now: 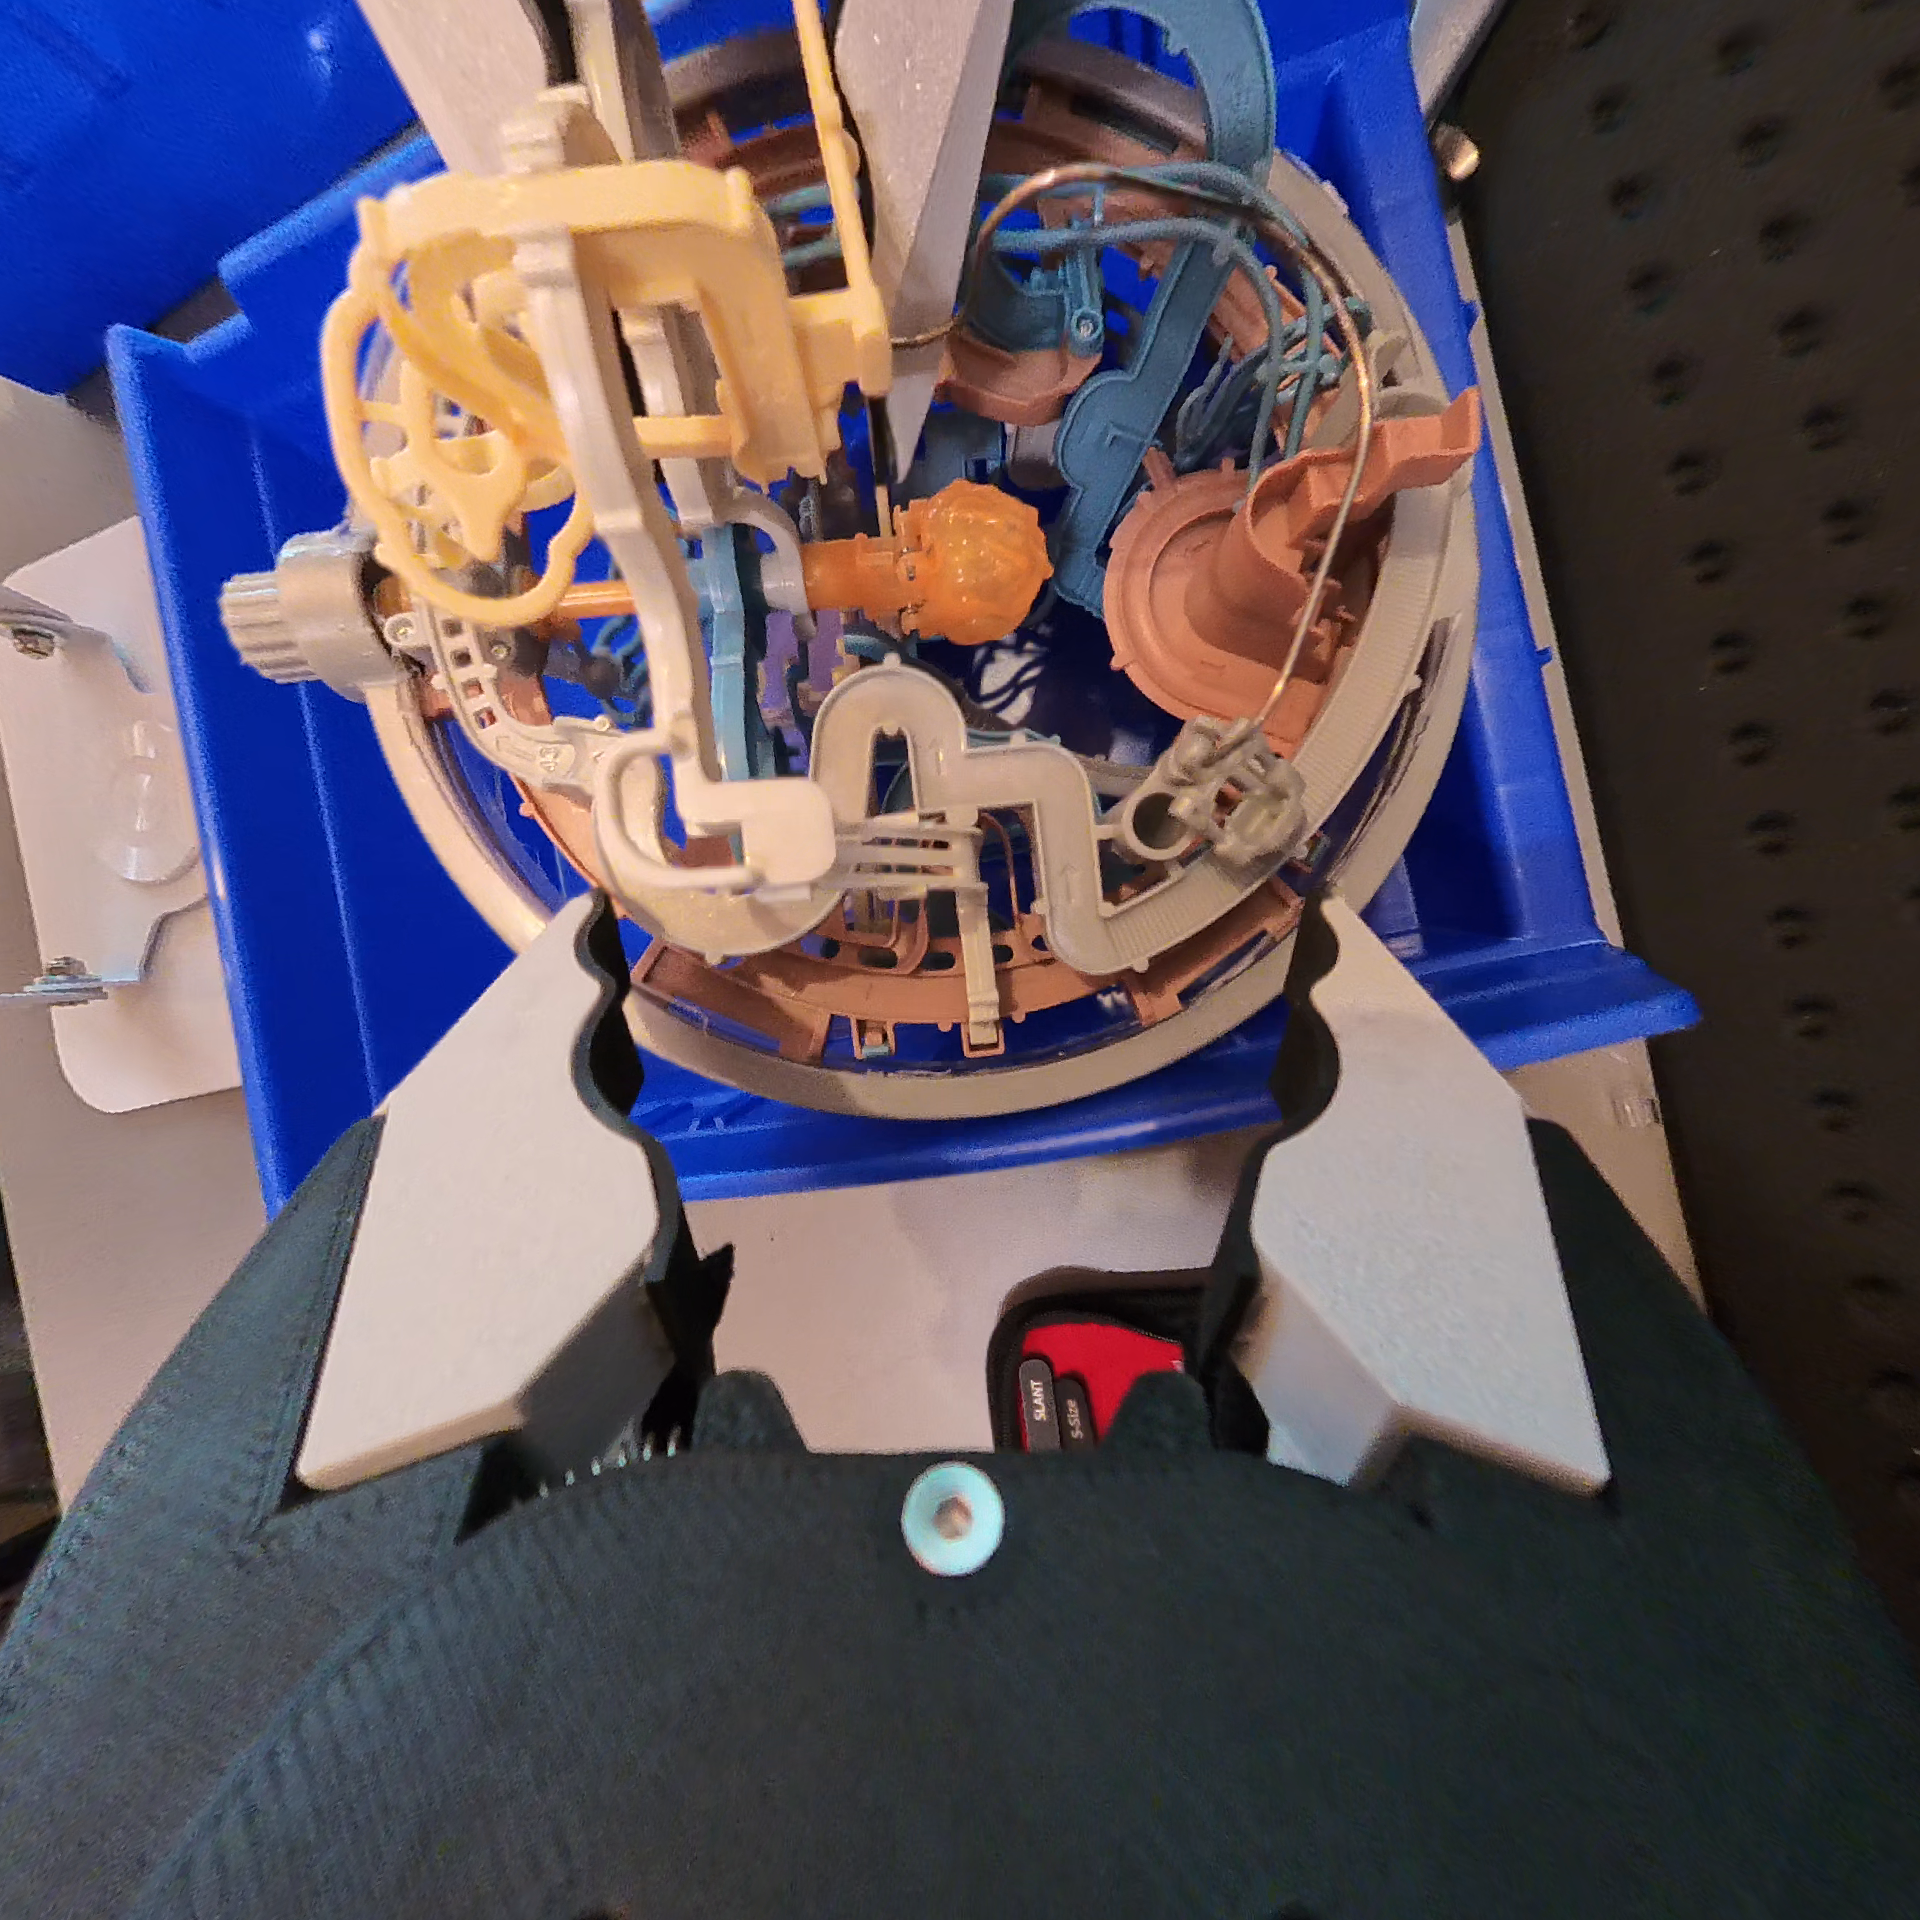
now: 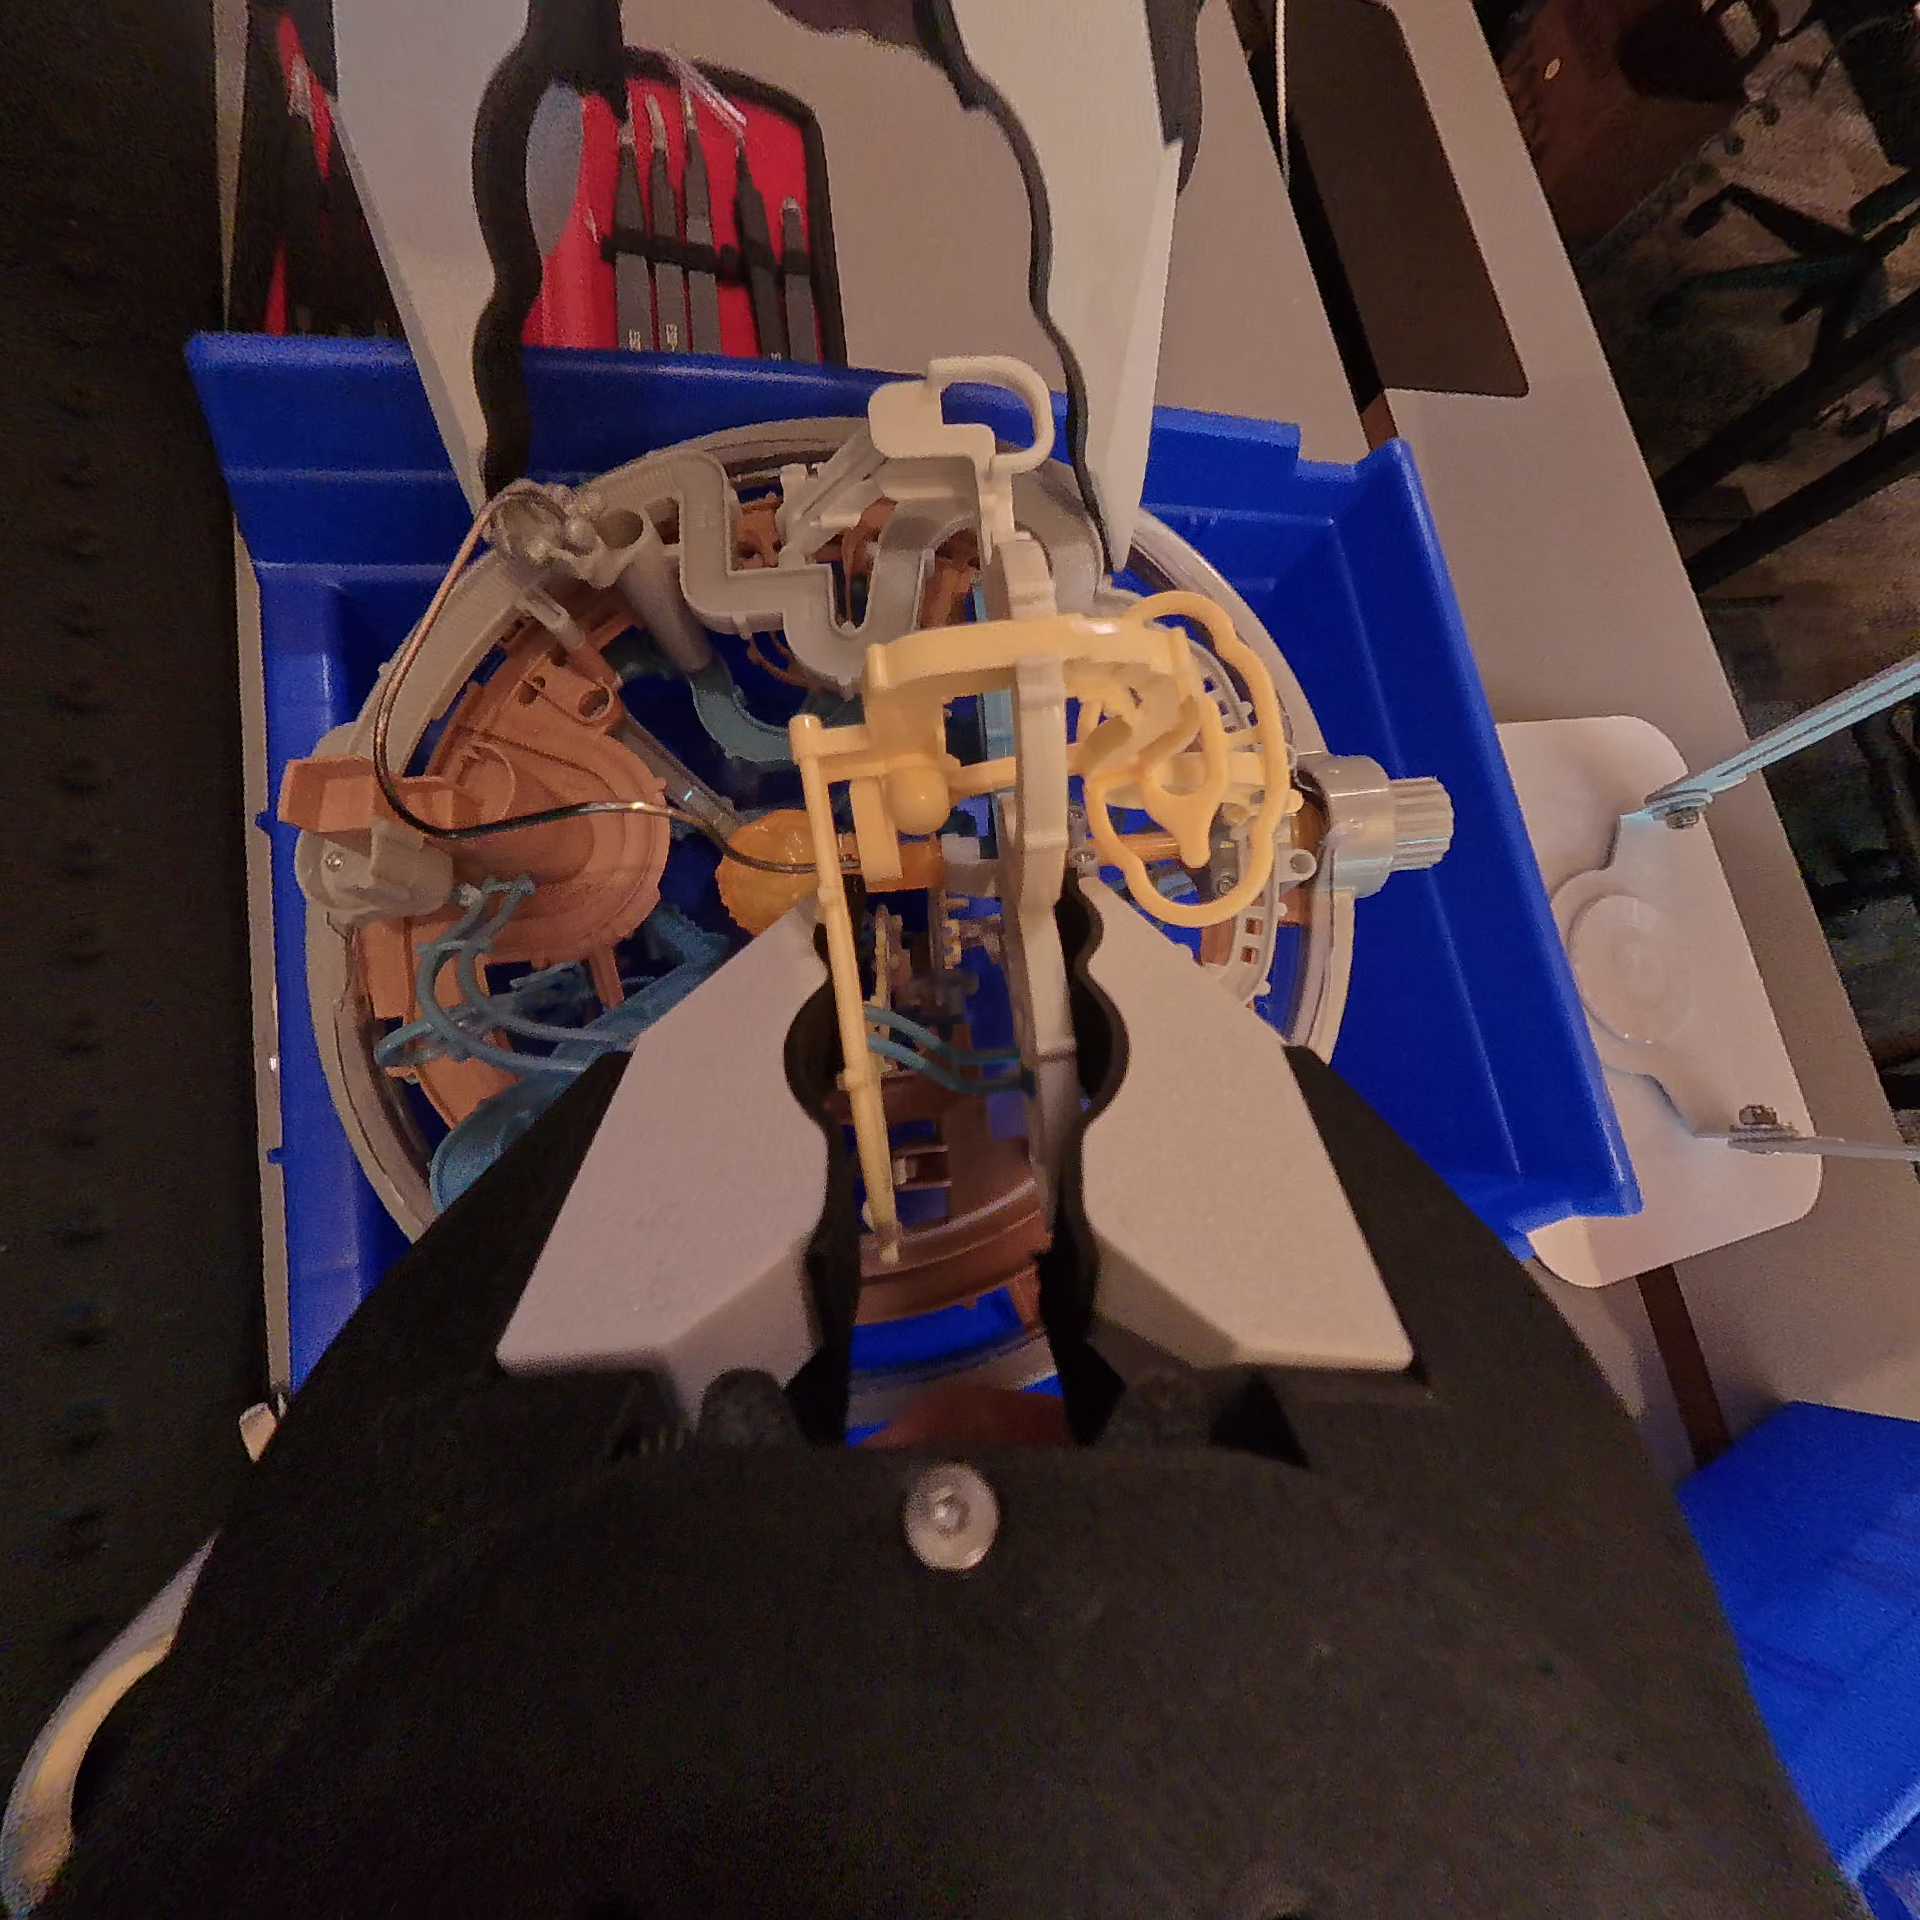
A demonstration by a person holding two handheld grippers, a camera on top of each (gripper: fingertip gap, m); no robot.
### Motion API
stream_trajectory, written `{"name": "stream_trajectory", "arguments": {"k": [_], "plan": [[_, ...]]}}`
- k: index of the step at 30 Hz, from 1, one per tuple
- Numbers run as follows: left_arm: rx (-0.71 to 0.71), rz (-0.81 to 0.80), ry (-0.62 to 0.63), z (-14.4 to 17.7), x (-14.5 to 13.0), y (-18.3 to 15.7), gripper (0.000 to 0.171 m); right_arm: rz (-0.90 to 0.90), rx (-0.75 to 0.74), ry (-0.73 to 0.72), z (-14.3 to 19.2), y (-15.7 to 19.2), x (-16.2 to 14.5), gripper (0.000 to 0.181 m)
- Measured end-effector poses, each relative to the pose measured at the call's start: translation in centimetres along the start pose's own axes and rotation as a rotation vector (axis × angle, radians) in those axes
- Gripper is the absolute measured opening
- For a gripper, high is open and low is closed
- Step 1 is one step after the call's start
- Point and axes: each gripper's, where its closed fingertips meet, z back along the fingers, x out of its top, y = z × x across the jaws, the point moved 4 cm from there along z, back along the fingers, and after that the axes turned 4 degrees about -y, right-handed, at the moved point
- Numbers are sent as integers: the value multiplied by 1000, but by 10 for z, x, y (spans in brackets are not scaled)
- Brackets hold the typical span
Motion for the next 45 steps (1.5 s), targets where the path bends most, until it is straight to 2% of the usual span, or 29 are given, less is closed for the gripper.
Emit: {"name": "stream_trajectory", "arguments": {"k": [4,8,11,14,17,20,24,28,30,34,35,36,40,42,45], "plan": [[0,4,-22,10,2,2,120,-5,-11,9,2,-1,0,38],[-8,18,-75,18,11,5,120,-15,-55,48,14,-3,0,59],[-12,13,-77,14,14,6,123,-27,-93,59,30,-6,1,68],[-11,33,-103,14,15,5,125,-71,-170,101,61,-10,-9,75],[43,51,-144,25,15,4,125,-169,-219,143,100,6,-31,62],[91,66,-199,40,18,-3,122,-272,-229,251,127,47,-73,44],[141,76,-266,52,23,-21,112,-438,-210,391,130,108,-141,32],[173,77,-282,57,24,-43,101,-545,-273,425,126,134,-182,36],[186,81,-282,58,23,-55,101,-573,-307,382,125,135,-188,33],[195,98,-289,60,20,-79,98,-619,-338,372,127,136,-200,12],[196,108,-296,61,20,-84,98,-627,-341,361,128,137,-200,15],[199,115,-305,62,20,-89,98,-613,-360,354,132,135,-198,25],[212,131,-312,64,18,-104,95,-492,-396,297,135,113,-166,21],[218,136,-309,63,18,-111,95,-449,-339,357,125,105,-165,15],[243,125,-293,66,17,-124,94,-508,-232,507,123,117,-182,21]]}}
